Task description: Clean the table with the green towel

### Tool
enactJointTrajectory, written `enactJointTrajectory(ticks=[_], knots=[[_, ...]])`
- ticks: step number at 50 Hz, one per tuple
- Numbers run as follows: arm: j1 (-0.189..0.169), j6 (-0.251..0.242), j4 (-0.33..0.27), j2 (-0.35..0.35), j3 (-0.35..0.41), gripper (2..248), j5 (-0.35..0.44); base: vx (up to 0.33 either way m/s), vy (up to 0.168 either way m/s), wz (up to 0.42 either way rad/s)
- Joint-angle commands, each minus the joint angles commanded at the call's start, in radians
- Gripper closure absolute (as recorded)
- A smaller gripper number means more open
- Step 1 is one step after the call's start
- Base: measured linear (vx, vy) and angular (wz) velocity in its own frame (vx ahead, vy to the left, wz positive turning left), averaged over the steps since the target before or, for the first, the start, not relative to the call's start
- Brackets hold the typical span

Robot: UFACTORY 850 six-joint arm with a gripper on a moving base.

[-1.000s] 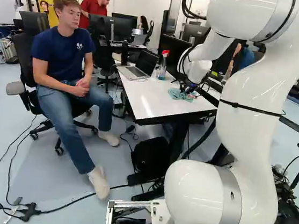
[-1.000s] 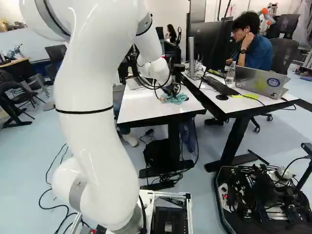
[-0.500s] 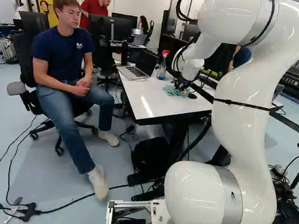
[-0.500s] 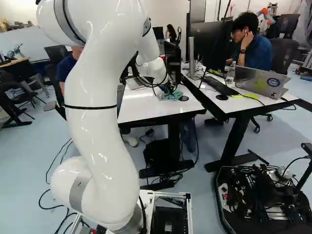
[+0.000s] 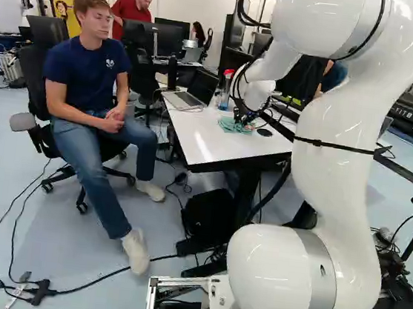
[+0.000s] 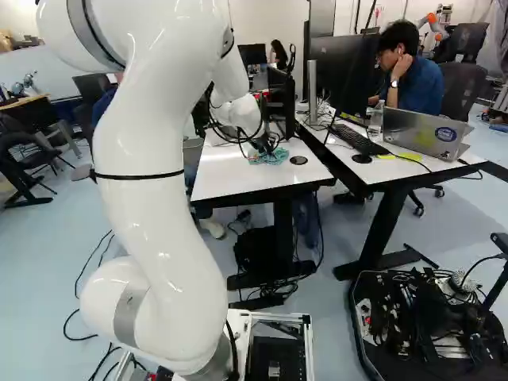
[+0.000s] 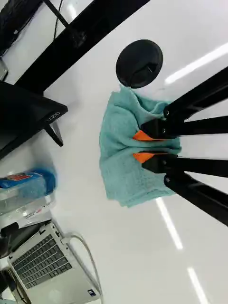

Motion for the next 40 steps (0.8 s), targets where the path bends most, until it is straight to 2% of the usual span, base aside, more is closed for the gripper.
enactJointTrajectory(ticks=[21, 40], knots=[[-0.040, 0.000, 0.000, 0.074, 0.093, 202, 0.000, 0.000, 0.000, 0.000], [-0.101, 0.000, 0.000, 0.098, 0.121, 202, 0.000, 0.000, 0.000, 0.000]])
